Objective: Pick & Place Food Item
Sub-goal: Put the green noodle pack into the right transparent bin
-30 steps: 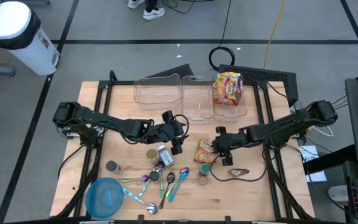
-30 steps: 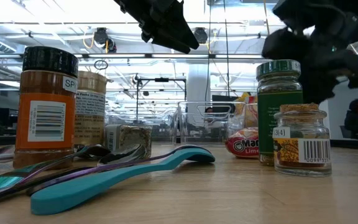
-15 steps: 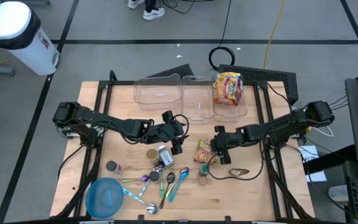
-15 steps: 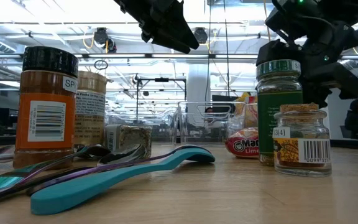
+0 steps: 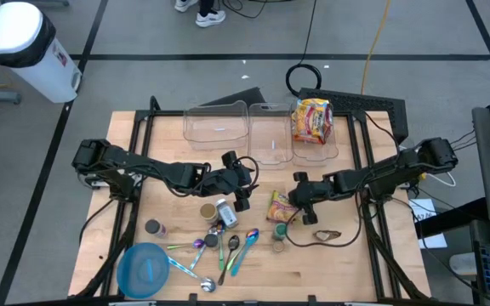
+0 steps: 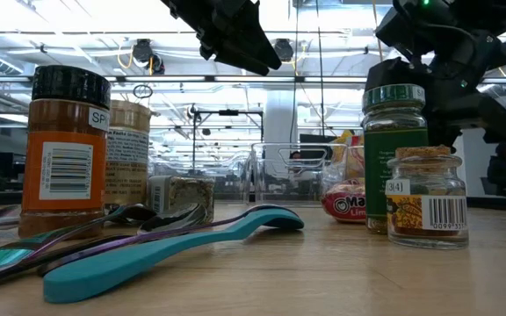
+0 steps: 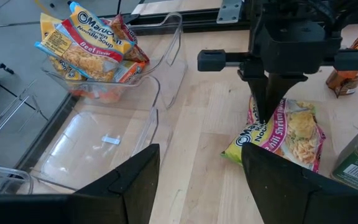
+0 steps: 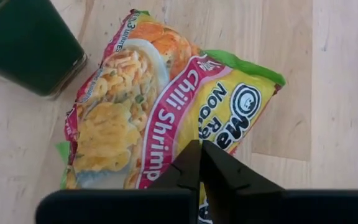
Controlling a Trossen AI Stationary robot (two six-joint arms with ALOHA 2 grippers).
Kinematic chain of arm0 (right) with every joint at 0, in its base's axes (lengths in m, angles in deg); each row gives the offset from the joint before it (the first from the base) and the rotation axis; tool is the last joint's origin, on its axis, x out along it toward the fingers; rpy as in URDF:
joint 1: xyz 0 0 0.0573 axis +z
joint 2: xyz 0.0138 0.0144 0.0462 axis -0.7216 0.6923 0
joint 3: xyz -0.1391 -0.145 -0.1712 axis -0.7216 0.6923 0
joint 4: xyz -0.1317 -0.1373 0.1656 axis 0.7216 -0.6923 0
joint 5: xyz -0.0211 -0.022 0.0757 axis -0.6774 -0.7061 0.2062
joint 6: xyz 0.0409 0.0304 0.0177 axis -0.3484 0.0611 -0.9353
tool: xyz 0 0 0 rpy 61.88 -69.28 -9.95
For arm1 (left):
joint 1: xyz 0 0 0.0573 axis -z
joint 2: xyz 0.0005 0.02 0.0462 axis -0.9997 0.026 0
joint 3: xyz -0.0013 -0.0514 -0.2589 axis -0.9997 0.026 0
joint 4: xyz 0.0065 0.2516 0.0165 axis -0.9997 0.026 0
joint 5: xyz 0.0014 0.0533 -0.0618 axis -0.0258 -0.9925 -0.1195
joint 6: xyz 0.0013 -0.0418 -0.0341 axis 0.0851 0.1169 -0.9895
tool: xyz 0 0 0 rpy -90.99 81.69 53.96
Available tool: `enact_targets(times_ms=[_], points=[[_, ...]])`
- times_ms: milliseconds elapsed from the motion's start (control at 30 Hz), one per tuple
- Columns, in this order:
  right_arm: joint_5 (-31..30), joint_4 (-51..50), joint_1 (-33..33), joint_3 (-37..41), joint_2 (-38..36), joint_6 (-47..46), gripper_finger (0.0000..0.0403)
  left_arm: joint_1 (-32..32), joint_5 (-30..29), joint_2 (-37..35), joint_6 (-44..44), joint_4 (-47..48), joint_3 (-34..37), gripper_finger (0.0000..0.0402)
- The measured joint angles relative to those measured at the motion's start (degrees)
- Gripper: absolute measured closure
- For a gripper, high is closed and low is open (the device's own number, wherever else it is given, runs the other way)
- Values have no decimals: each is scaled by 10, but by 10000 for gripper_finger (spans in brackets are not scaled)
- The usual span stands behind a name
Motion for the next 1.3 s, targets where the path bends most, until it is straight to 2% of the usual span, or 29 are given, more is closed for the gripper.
enact_targets(times_ms=[167,267,600,700,900,967,1000,1100,1300], points=[[-8,-2,0,0,-26,4,402,0,0,0,0,0,0,167],[-43,-3,0,0,-62,13,402,0,0,0,0,0,0,167],[-249,6,0,0,-219,88,403,0,0,0,-1,0,0,167],[-341,25,0,0,-257,105,403,0,0,0,-1,0,0,167],[-604,48,-7,0,-283,88,403,0,0,0,-2,0,0,167],[-665,50,-18,9,-283,81,403,0,0,0,-2,0,0,167],[-679,50,-25,19,-283,77,403,0,0,0,-2,0,0,167],[-665,64,-59,54,-282,65,403,0,0,0,-2,0,0,167],[-585,191,-154,137,-279,111,403,0,0,0,-2,0,0,167]])
